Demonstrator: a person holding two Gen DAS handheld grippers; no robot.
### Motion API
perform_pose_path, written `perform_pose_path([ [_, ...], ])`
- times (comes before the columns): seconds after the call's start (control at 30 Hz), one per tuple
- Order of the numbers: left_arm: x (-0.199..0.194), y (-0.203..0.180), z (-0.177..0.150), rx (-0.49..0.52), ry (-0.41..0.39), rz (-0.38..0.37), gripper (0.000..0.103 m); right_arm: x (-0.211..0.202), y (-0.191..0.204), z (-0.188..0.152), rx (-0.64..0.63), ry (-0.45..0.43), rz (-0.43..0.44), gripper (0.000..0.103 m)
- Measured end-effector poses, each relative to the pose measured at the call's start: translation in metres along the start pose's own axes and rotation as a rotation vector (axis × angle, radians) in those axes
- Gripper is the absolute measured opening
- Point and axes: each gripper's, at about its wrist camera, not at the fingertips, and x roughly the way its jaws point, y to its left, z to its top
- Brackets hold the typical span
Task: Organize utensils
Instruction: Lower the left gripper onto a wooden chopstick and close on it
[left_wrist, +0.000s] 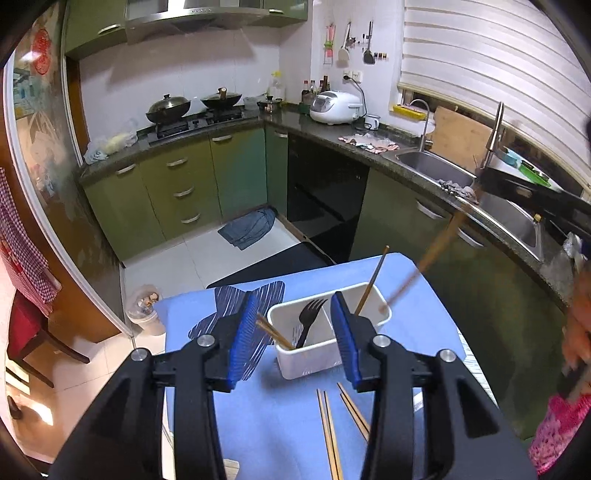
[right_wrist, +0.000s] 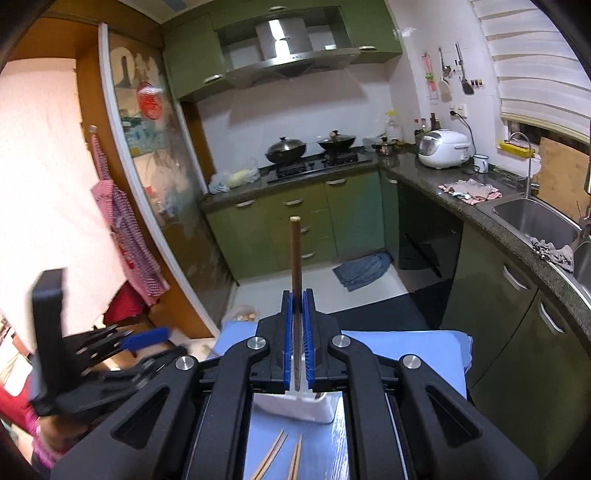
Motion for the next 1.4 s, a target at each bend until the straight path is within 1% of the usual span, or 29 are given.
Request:
perform_pose_path([
  [0.07,-0.002,0.0,-0.006,0.005,0.008,-0.007,0.04,0.021,0.002,-0.002,-0.01,0.023,-0.034,0.006],
  [0.17,-0.005,0.0,-0.018,0.017,0.024,-0.019,0.042,0.056,0.001,-0.011,-0.011,0.086,-0.042,0.006],
  [0.33,-0.008,-0.001,-0.036,0.023,0.046,-0.028,0.044,0.089,0.001,-0.031,-0.026,0.14,-0.04,0.007],
  [0.4,-0.009,-0.001,-0.042,0.026,0.057,-0.03,0.044,0.094,0.002,-0.035,-0.032,0.146,-0.039,0.007],
  [0.53,-0.01,-0.001,-0.051,0.02,0.071,-0.025,0.046,0.087,0.004,-0.038,-0.042,0.136,-0.039,0.008],
  [0.6,-0.009,-0.002,-0.057,0.019,0.082,-0.022,0.05,0.074,0.005,-0.041,-0.04,0.121,-0.028,0.008],
  [0.67,-0.002,-0.005,-0.067,0.022,0.11,-0.023,0.05,0.052,0.006,-0.049,-0.042,0.103,-0.016,0.015],
  [0.7,0.003,-0.006,-0.073,0.02,0.129,-0.03,0.05,0.041,0.006,-0.054,-0.046,0.094,-0.012,0.022],
  [0.73,0.007,-0.007,-0.079,0.02,0.145,-0.032,0.05,0.032,0.006,-0.06,-0.05,0.091,-0.01,0.023],
  [0.83,0.032,-0.016,-0.106,0.019,0.229,-0.044,0.05,0.004,0.0,-0.095,-0.055,0.109,-0.007,0.023],
  [0.87,0.045,-0.02,-0.118,0.02,0.27,-0.05,0.05,-0.001,-0.004,-0.108,-0.053,0.121,-0.009,0.023],
  [0.97,0.075,-0.029,-0.146,0.011,0.36,-0.062,0.05,-0.009,-0.017,-0.15,-0.044,0.16,-0.022,0.023],
  [1.0,0.084,-0.031,-0.155,0.011,0.387,-0.064,0.05,-0.008,-0.024,-0.169,-0.034,0.189,-0.025,0.023],
  [1.03,0.095,-0.035,-0.164,0.01,0.417,-0.063,0.05,-0.006,-0.03,-0.184,-0.023,0.219,-0.028,0.026],
  [1.13,0.117,-0.04,-0.177,0.008,0.466,-0.048,0.05,0.002,-0.051,-0.222,0.015,0.287,-0.038,0.026],
  [1.17,0.122,-0.041,-0.179,0.01,0.474,-0.041,0.047,0.004,-0.056,-0.231,0.026,0.3,-0.039,0.026],
  [1.2,0.126,-0.04,-0.181,0.014,0.484,-0.034,0.042,0.007,-0.064,-0.24,0.047,0.316,-0.04,0.026],
  [1.23,0.131,-0.041,-0.182,0.016,0.494,-0.029,0.04,0.009,-0.071,-0.248,0.064,0.33,-0.042,0.026],
  [1.3,0.139,-0.042,-0.186,0.018,0.511,-0.018,0.038,0.013,-0.08,-0.26,0.085,0.346,-0.043,0.026],
  [1.4,0.146,-0.043,-0.188,0.024,0.521,-0.005,0.035,0.017,-0.086,-0.267,0.097,0.362,-0.037,0.026],
])
